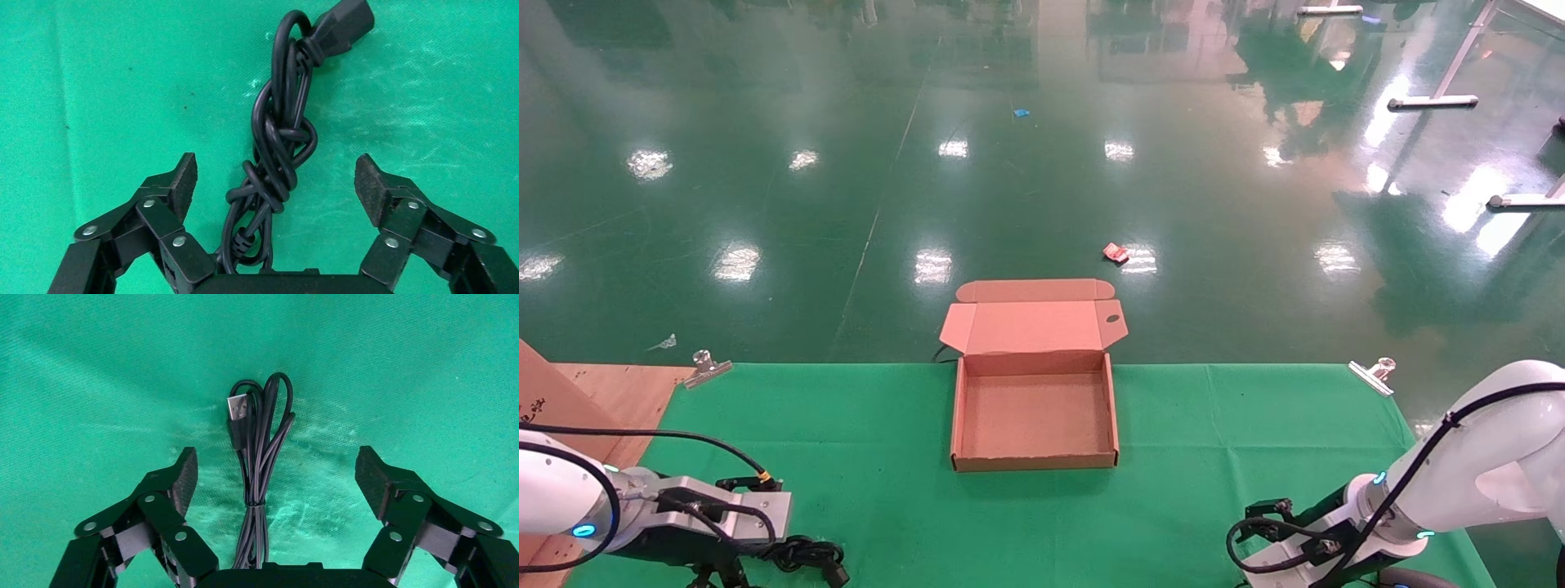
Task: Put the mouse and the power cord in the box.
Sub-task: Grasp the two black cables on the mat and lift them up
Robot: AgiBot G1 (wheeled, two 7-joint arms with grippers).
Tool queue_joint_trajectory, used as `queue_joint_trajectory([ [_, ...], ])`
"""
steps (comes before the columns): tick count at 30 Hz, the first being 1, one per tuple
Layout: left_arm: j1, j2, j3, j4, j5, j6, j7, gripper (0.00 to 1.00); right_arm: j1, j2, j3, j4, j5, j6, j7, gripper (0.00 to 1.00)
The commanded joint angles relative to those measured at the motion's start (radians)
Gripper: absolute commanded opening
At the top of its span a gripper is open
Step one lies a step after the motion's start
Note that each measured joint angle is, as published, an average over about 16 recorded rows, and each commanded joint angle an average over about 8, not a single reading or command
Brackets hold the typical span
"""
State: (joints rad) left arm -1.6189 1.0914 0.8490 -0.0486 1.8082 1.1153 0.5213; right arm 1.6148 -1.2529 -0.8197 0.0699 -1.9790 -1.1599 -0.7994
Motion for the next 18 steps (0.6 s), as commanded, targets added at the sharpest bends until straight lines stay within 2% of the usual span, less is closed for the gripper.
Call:
queue_joint_trajectory([
  [1, 0.0, 0.001, -0.001, 0.007, -0.002, -0.003, 0.004, 0.0, 0.003, -0.003, 0.0, -0.01, 0.0, 0.001, -0.008, 0.0],
  [18, 0.0, 0.014, 0.0, 0.033, 0.0, -0.013, 0.022, 0.0, 0.013, -0.009, 0.003, -0.05, 0.004, 0.015, -0.034, 0.0],
])
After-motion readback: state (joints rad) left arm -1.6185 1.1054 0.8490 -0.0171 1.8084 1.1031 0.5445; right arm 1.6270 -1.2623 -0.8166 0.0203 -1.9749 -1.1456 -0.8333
